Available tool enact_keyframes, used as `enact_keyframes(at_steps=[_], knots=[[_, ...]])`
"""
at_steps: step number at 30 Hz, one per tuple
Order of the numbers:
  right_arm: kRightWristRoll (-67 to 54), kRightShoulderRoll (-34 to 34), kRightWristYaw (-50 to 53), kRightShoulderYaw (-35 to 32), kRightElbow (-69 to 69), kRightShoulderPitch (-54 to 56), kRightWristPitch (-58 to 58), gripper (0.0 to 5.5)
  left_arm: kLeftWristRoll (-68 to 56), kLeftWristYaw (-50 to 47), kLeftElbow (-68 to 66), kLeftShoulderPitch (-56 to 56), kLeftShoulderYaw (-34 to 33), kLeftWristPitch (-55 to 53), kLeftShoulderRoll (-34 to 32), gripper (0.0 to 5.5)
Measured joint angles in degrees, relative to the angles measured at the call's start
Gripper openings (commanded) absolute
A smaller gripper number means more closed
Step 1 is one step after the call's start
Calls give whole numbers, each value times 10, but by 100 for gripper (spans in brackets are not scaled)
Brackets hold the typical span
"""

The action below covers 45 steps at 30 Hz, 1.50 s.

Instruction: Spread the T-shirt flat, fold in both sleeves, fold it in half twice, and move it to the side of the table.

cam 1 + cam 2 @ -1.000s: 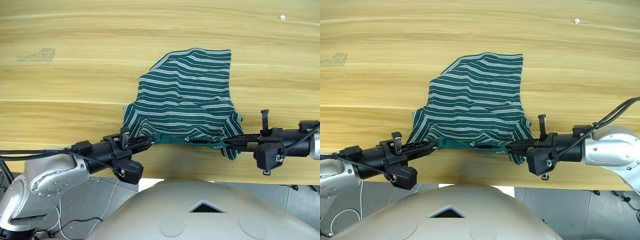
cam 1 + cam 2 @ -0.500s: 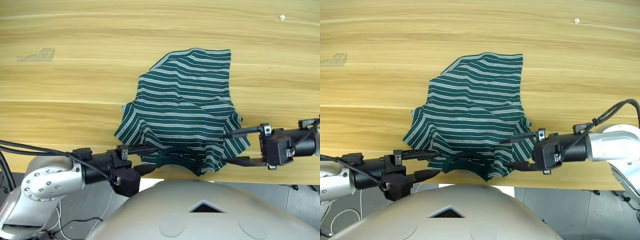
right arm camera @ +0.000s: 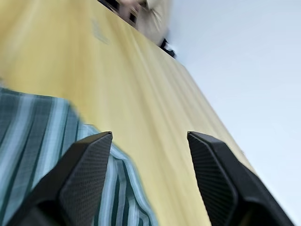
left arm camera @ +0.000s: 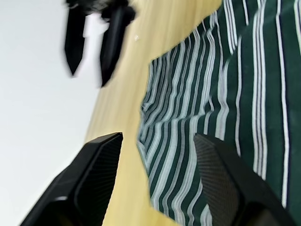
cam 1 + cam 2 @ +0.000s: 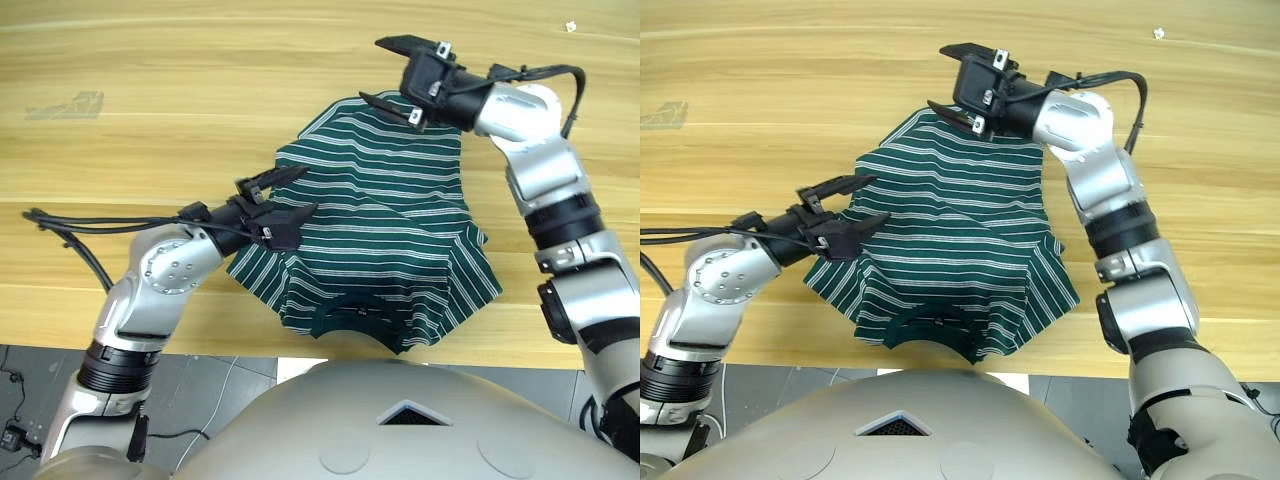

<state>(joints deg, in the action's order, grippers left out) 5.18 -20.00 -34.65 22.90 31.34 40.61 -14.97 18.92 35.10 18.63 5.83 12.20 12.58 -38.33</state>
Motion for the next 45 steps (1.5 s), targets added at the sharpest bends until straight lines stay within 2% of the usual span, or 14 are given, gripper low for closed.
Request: enact_keyframes(at_steps=[6, 10, 18, 28, 34, 39, 45], knots=[[97, 111, 108, 27, 288, 125, -61, 296, -4, -33, -200, -58, 59, 34, 86, 280], [120, 127, 121, 26, 347, 138, -96, 296, 17, -53, -219, -54, 66, 68, 74, 280], [165, 141, 126, 31, 384, 136, -107, 296, 11, -3, -71, 47, 58, 47, 18, 280], [210, 165, 152, 48, 400, 136, -108, 296, 35, -4, -61, 51, 80, 35, 28, 280], [270, 166, 215, 81, 440, 136, -73, 296, 40, -7, -33, 83, 96, 37, 24, 280], [277, 157, 224, 83, 446, 128, -67, 296, 33, 25, 12, 107, 90, 35, -12, 280], [274, 110, 224, 70, 439, 111, -96, 296, 35, 29, 20, 103, 92, 24, -8, 280]])
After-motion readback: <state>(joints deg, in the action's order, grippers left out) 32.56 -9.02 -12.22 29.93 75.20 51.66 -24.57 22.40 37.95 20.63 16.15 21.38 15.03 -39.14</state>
